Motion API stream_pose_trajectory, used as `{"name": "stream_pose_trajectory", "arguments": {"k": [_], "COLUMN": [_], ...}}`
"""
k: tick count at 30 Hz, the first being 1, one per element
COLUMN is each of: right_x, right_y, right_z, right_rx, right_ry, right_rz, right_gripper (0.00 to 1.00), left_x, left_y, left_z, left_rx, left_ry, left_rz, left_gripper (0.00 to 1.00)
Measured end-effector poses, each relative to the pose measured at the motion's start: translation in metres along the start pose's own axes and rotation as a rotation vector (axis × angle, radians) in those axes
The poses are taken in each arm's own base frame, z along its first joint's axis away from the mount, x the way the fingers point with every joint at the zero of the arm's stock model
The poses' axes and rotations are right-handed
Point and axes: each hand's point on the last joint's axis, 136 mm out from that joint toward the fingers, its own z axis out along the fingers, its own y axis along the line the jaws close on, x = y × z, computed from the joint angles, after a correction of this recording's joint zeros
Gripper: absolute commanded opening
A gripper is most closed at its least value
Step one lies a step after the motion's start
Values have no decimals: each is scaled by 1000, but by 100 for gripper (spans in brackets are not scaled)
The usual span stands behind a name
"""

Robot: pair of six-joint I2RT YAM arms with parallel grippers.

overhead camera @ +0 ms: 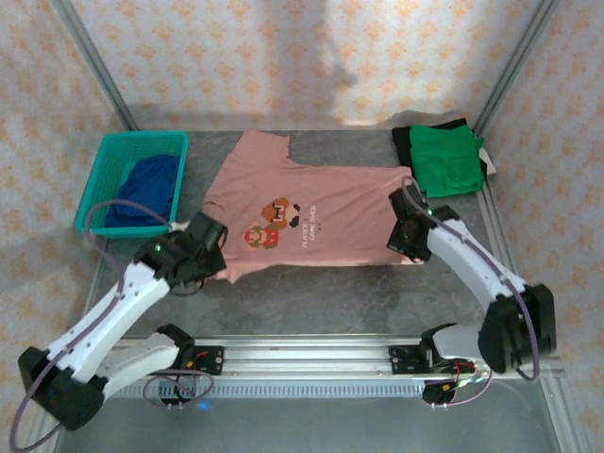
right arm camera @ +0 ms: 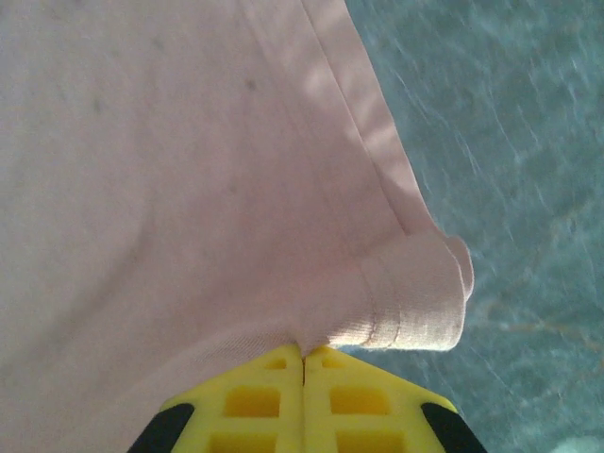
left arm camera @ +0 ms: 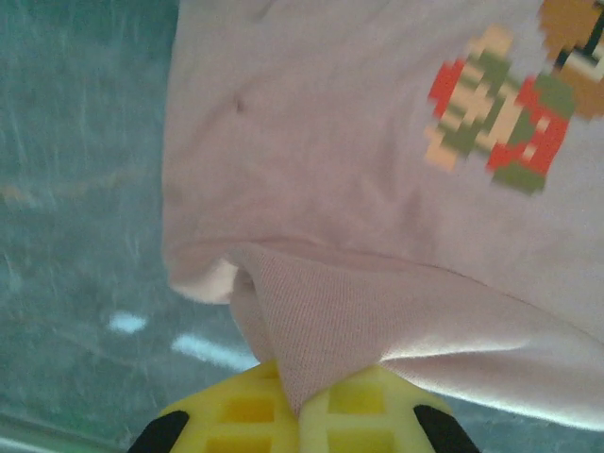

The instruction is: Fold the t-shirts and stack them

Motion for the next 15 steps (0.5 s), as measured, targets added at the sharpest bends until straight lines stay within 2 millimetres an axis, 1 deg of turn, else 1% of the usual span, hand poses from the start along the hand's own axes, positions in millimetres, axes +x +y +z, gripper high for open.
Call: {"name": "stream_pose_trajectory", "arguments": {"k": [2,5,7,9,15], "right_x": [-16,-28,-32,-34,-42], "right_y": [11,24,29,31,31], "right_z": [6,18,26,31,37], "right_rx": [12,29,42,54,75], "right_ry": [-4,10,24,31,29], "right_rz": [-14,-37,-54,-67,-77], "right_gripper": [5,5,5,5,6], "left_x": [-26,-52,-61,-67,-87], "left_y": [-16,-38,-47,-49,-55], "left_z": [2,16,28,38,53], "left_rx": [-22,-56,-75,-97,-125], "left_ry": [0,20,35,53,69], "left_rz": [37,104,139,171,220], "left_gripper": [0,0,0,0,0]}}
